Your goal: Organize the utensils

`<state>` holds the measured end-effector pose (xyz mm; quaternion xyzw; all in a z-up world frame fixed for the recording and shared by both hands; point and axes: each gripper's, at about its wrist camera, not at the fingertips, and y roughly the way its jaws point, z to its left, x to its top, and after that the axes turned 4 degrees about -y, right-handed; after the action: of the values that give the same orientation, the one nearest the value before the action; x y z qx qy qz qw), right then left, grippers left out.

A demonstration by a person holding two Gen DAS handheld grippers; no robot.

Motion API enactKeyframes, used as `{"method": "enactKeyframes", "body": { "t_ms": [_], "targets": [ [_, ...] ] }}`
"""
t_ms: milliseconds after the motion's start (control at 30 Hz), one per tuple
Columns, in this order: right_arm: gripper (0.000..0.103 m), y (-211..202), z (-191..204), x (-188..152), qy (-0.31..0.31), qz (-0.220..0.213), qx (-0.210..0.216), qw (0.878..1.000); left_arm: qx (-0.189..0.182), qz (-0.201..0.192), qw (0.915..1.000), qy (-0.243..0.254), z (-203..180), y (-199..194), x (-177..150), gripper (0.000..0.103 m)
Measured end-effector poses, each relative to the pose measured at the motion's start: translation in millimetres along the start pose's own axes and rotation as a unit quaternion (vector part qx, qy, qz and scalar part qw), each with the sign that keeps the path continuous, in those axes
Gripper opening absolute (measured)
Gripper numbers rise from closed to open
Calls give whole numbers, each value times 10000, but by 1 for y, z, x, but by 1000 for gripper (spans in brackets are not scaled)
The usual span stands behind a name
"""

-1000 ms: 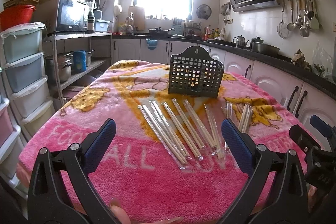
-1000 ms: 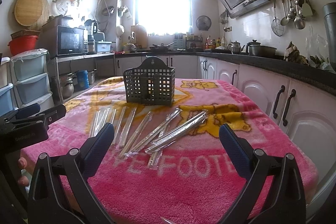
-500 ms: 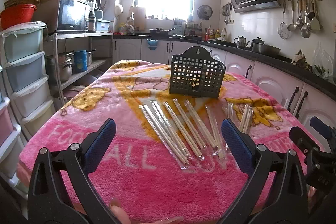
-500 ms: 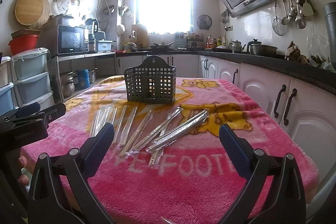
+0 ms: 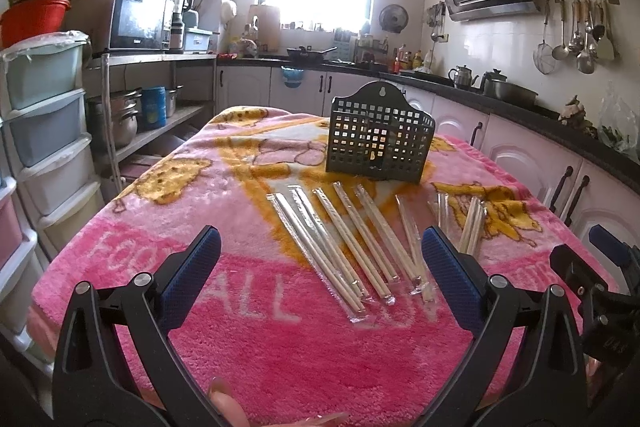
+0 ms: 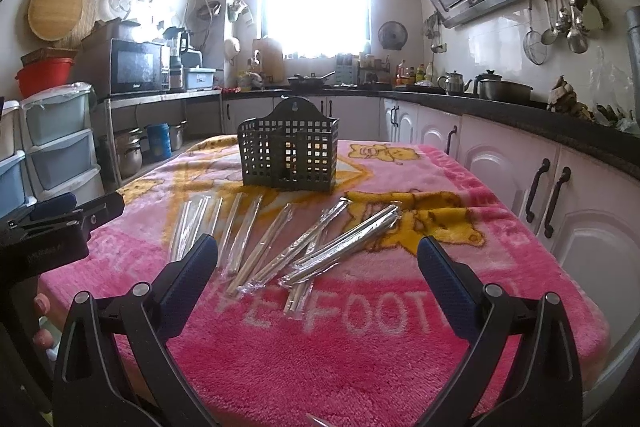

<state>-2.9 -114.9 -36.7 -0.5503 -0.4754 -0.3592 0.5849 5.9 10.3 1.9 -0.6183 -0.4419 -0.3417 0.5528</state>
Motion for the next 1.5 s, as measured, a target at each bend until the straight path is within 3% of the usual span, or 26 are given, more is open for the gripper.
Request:
{"method": "enactKeyframes", "body": {
  "t_ms": [133, 267, 700, 1067, 1233, 1333, 1400, 1500],
  "targets": [
    [97, 12, 1, 5, -72, 154, 102, 9998, 18, 92, 9999, -117, 8, 10, 4, 92],
    [97, 30, 0, 14, -86, 369, 223, 9990, 0, 425, 9986, -326, 20, 26, 9, 92],
    [97, 102, -8, 56, -116, 983, 571, 9935, 417, 997, 9930, -466, 45, 73, 33, 92],
    [97, 155, -22, 62, 15, 1468, 716, 9866, 222, 1657, 9851, -395, 37, 132, 45, 92],
    [97, 182, -30, 65, 43, 1713, 741, 9824, 129, 1994, 9785, -517, 38, 160, 50, 83],
    [97, 199, -36, 65, 149, 1907, 770, 9785, -13, 2148, 9744, -656, 44, 175, 51, 66],
    [97, 209, -39, 65, 182, 1987, 740, 9771, 27, 2297, 9707, -700, 47, 185, 50, 62],
    [85, 231, -46, 62, 300, 2247, 774, 9709, 21, 2422, 9662, -879, 58, 196, 46, 53]
  ]
}}
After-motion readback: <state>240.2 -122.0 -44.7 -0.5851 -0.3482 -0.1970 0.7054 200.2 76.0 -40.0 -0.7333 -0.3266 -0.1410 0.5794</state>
